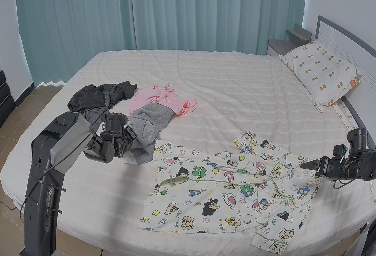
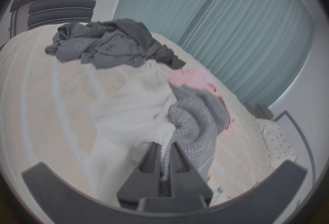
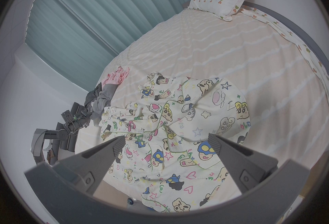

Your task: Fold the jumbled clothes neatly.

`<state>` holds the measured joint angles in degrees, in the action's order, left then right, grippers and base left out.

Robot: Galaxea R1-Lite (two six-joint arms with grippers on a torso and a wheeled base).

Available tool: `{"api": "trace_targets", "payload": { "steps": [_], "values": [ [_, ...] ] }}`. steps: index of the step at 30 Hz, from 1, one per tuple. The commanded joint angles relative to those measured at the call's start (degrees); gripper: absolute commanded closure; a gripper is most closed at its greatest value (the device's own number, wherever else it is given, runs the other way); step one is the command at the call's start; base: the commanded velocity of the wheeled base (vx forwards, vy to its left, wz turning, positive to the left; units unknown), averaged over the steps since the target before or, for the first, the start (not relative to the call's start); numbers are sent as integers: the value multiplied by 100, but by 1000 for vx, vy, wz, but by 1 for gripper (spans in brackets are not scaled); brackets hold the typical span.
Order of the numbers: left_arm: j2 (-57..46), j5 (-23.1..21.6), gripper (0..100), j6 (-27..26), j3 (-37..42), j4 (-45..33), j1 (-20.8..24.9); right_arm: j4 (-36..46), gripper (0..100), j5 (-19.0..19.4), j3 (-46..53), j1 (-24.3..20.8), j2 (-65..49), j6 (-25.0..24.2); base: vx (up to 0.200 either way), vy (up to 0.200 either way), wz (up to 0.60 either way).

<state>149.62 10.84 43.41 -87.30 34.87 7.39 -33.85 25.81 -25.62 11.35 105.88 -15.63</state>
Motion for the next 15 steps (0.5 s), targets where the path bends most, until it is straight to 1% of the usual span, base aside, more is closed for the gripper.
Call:
{"api": "trace_targets", "payload": {
  "steps": [1,3,6,9,10,15],
  "values": [
    [-363,15,100,-8,11,222,-273,-7,0,3,22,-1,-23,-2,0,0,0],
    [-556,15,100,-8,20,398,-466,2,0,3,22,8,-58,-10,0,0,0],
    [-732,41,100,-52,-15,416,-695,2,0,3,22,8,-102,-10,0,0,0],
    [-837,50,100,-201,-7,442,-906,2,0,3,22,8,-120,-10,0,0,0],
    [-881,41,100,-324,29,521,-1011,2,0,3,22,8,-120,-10,0,0,0],
    [-908,41,100,-544,283,750,-1196,2,0,3,14,8,-111,-10,0,0,0]
  ]
}}
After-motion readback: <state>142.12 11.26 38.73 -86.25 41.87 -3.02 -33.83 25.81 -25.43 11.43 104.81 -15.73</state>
